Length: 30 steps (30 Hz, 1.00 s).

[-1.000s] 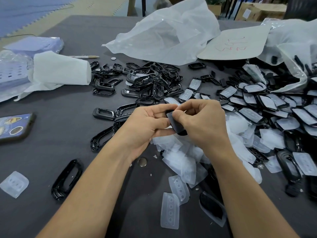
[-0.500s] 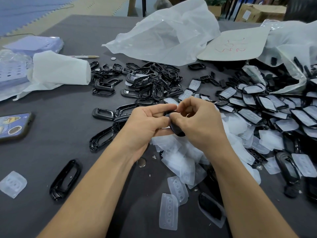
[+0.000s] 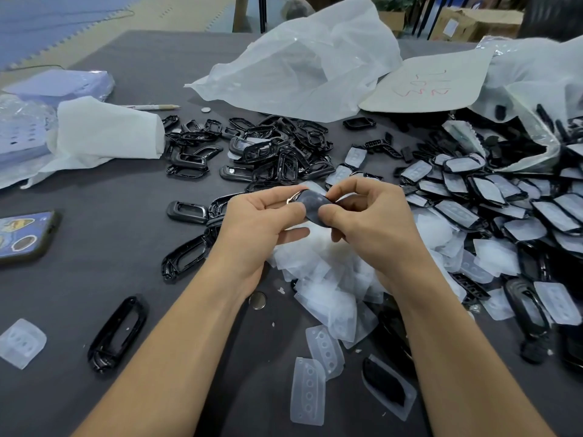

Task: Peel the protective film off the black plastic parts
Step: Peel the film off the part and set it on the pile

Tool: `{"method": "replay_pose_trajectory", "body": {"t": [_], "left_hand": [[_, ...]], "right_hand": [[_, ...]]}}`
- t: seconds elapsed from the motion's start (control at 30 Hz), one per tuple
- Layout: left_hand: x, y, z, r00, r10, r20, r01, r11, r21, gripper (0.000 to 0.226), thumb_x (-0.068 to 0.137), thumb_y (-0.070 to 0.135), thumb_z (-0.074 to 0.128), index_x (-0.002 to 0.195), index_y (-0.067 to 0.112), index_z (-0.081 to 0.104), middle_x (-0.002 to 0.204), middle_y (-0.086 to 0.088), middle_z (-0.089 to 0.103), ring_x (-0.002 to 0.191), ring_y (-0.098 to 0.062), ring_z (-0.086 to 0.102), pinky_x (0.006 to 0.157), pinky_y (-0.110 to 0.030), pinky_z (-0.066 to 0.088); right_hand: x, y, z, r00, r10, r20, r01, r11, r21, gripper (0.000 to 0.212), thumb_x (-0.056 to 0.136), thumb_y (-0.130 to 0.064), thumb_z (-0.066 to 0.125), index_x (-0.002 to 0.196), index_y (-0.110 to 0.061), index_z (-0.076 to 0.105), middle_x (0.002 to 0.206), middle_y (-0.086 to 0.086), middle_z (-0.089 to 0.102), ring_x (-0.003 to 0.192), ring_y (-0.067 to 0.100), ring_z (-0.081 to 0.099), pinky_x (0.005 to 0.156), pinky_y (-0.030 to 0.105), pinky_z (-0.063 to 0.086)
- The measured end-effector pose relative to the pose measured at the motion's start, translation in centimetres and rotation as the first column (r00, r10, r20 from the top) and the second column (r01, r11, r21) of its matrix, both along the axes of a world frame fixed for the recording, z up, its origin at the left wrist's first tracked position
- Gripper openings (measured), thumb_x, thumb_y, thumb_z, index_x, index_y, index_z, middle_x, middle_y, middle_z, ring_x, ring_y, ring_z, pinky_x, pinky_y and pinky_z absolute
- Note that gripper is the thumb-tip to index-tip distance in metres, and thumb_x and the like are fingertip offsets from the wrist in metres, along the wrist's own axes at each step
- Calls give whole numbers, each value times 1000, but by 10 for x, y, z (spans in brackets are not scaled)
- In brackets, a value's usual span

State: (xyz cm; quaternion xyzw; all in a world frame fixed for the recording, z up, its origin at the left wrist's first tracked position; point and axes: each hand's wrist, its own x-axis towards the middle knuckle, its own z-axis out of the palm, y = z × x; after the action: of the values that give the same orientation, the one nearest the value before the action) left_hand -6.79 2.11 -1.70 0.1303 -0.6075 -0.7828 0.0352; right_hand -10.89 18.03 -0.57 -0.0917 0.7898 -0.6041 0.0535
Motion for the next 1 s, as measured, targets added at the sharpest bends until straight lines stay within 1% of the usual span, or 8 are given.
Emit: {"method": "replay_pose_trajectory", "body": {"t": [0.1,0.3,0.43,0.53,0.63,0.77,0.87,1.0], "left_hand": [[0,-1,1,998,42,38,-39,996,-75,11,93,7,72,99,12,81,87,-8,81,76,-16,78,63,-23,60],[0,-1,2,996,59,72,-54,996,-65,9,94,4,71,102,6,75,84,-9,81,71,-17,78,58,-23,59],[-1,2,2,995,87,46,-84,994,-69,11,95,1,70,105,2,74,80,-9,80,68,-17,77,58,-21,58],[0,2,2,997,61,38,-58,995,-81,14,95,0,69,107,2,75,84,-11,80,73,-20,78,61,-23,60],[3,-1,5,998,-32,53,37,995,-95,25,92,-4,66,90,14,83,89,-16,80,80,-21,79,64,-24,61],[2,-1,6,997,-24,70,33,992,-126,34,89,-8,63,79,18,84,83,-12,80,76,-19,79,61,-22,60],[1,1,5,997,-7,76,17,991,-132,30,89,-8,63,85,14,83,83,-12,80,74,-17,78,60,-22,59],[2,0,3,996,-52,72,61,989,-132,26,92,-4,63,96,12,82,88,-12,81,78,-16,78,64,-22,60]], "right_hand": [[0,0,0,1000,17,-13,-17,1000,-19,14,80,-2,77,82,-15,73,68,6,74,52,17,60,60,36,53],[-1,-1,0,1000,3,1,-3,997,-79,16,82,2,77,81,-14,75,64,1,71,51,13,60,52,20,46],[-3,-2,-3,1000,-29,13,29,998,-60,13,86,-7,74,78,-17,74,59,6,70,52,18,64,53,31,45],[-4,-3,-5,998,-53,-15,52,996,-66,16,87,-8,72,75,-18,73,59,3,69,49,18,62,49,25,44],[-5,-4,-6,997,-59,-46,56,996,-68,19,89,-10,70,73,-20,74,59,3,69,46,17,61,46,21,44],[-4,-5,-6,997,-48,-59,44,997,-66,20,93,-10,70,75,-19,74,59,3,69,46,17,61,46,22,44],[-3,-3,-4,999,-6,-39,3,997,-82,15,94,-9,70,82,-14,76,63,10,70,50,20,63,48,27,47],[-3,-1,-2,999,49,-10,-50,992,-113,17,89,6,67,93,-8,76,69,20,71,54,22,64,51,28,53]]}}
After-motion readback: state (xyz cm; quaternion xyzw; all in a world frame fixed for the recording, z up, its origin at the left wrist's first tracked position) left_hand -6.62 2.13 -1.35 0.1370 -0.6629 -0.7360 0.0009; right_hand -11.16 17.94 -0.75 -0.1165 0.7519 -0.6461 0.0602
